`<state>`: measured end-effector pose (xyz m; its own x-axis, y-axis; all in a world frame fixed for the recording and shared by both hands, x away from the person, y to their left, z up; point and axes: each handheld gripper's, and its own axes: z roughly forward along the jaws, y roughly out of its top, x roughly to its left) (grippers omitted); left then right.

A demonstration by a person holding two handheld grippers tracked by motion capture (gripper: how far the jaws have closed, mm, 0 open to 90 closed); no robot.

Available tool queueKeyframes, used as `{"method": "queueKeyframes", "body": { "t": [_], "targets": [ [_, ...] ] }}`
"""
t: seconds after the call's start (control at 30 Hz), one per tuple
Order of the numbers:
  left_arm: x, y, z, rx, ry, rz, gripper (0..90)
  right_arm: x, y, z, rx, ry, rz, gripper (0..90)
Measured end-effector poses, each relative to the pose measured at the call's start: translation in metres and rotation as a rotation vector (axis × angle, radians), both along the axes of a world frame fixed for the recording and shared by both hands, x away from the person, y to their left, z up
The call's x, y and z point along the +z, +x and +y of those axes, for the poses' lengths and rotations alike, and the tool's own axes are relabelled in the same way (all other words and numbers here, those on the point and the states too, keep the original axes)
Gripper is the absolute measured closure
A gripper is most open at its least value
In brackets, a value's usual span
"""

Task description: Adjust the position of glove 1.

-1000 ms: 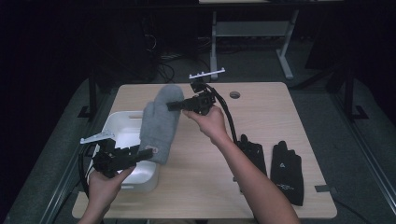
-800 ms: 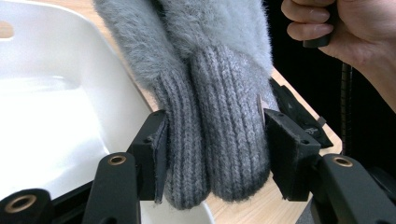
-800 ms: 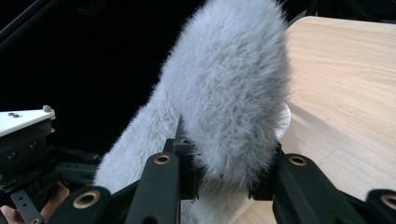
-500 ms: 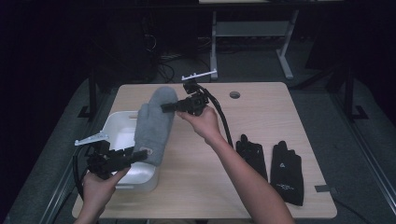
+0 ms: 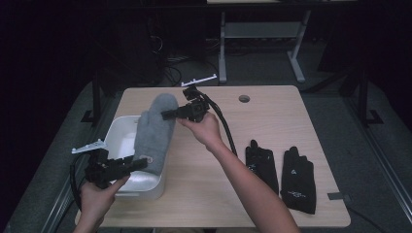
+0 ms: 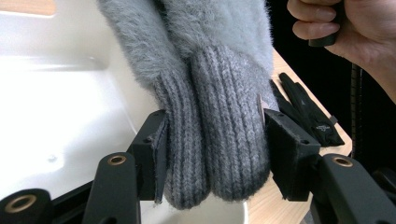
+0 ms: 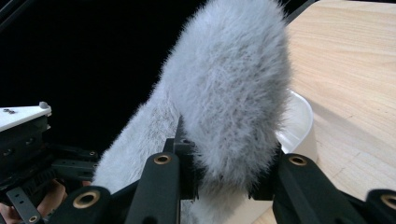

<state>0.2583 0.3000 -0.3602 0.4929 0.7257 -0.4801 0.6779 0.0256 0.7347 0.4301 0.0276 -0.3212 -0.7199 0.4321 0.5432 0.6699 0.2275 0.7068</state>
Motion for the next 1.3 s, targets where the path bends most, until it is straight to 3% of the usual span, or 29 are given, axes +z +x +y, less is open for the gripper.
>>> {"method": "queueKeyframes", "body": {
  "t": [0.77,1.3],
  "targets": [
    [-0.023,-0.003,0.017,0.05,-0.017,0.061,44.5,-0.024,0.006,0.029,0.024,-0.041,0.034,69.9],
    [-0.038,0.001,0.023,0.067,0.028,0.122,43.6,-0.039,0.009,0.041,0.037,-0.078,0.055,69.9]
  ]
}}
